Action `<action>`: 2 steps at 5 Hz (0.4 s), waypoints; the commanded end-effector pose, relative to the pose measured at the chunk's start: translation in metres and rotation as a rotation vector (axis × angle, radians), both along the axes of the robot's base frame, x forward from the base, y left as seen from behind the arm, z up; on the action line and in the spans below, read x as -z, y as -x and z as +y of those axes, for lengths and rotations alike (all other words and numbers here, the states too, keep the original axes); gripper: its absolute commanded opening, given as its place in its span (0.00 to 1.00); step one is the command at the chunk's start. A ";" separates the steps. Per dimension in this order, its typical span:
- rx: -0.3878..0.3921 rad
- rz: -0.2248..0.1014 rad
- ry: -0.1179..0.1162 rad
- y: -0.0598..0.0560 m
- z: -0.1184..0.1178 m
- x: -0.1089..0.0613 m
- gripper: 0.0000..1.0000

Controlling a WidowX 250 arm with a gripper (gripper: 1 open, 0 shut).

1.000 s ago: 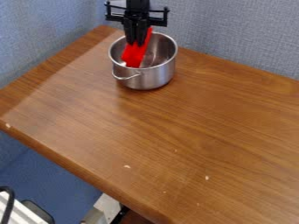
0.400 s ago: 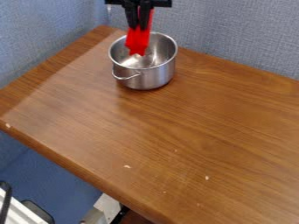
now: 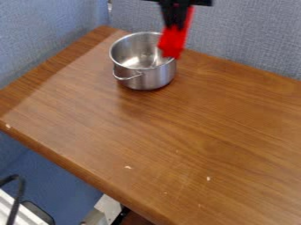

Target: Move the red object from the metal pot to the table

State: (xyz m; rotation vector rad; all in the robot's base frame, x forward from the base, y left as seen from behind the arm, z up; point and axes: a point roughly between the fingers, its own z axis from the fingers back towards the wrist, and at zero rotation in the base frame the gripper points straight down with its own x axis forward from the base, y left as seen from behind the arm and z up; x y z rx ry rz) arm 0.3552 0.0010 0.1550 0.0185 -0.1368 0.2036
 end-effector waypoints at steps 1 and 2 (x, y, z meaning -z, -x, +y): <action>0.020 -0.068 0.020 0.005 -0.026 -0.019 0.00; 0.051 -0.062 0.039 0.008 -0.051 -0.008 0.00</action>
